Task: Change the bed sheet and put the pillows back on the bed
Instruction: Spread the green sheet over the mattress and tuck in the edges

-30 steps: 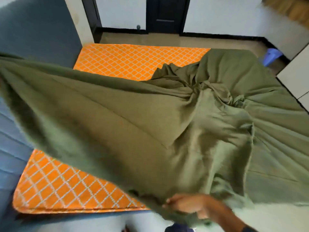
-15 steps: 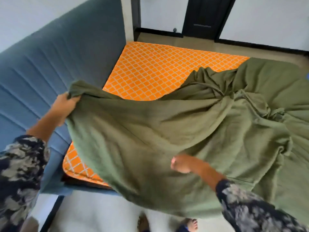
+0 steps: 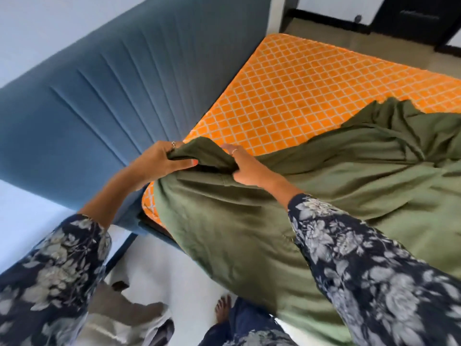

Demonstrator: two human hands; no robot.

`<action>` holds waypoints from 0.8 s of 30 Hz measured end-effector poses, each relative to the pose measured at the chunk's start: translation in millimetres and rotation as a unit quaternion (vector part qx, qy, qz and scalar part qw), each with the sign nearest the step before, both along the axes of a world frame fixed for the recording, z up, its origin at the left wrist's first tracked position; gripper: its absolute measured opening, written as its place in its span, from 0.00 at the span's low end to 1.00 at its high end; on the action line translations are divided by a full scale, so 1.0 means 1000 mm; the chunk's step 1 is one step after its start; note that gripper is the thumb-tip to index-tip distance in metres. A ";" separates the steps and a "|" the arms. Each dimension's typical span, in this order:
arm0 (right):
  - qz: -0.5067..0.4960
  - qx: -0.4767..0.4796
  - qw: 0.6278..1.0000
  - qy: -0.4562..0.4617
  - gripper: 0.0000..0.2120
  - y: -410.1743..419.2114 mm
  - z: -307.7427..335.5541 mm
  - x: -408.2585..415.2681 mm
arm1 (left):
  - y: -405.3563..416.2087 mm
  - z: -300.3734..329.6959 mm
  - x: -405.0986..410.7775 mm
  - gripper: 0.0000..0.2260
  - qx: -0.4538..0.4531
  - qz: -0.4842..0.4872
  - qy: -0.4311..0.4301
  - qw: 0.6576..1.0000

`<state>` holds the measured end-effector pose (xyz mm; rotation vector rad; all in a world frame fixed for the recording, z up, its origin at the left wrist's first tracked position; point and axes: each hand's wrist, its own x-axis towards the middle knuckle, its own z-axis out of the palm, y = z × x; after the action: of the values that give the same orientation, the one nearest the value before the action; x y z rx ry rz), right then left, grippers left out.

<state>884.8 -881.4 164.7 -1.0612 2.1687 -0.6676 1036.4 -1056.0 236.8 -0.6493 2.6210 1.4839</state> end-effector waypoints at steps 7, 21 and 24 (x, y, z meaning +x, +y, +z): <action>0.125 0.186 0.969 0.106 0.11 -0.036 -0.043 -0.063 | -0.023 0.014 0.014 0.06 -0.060 0.104 0.032 0.992; -0.003 0.424 0.870 0.250 0.18 0.022 -0.139 -0.201 | -0.100 -0.004 0.074 0.08 -0.069 0.353 -0.012 0.933; -0.046 0.404 0.867 0.287 0.17 0.015 -0.153 -0.235 | -0.113 -0.036 0.081 0.11 -0.106 0.319 -0.095 0.937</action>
<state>649.6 -866.5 11.7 -0.7247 2.6014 0.6011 1117.4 -1169.2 200.9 -1.6999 2.5529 1.1513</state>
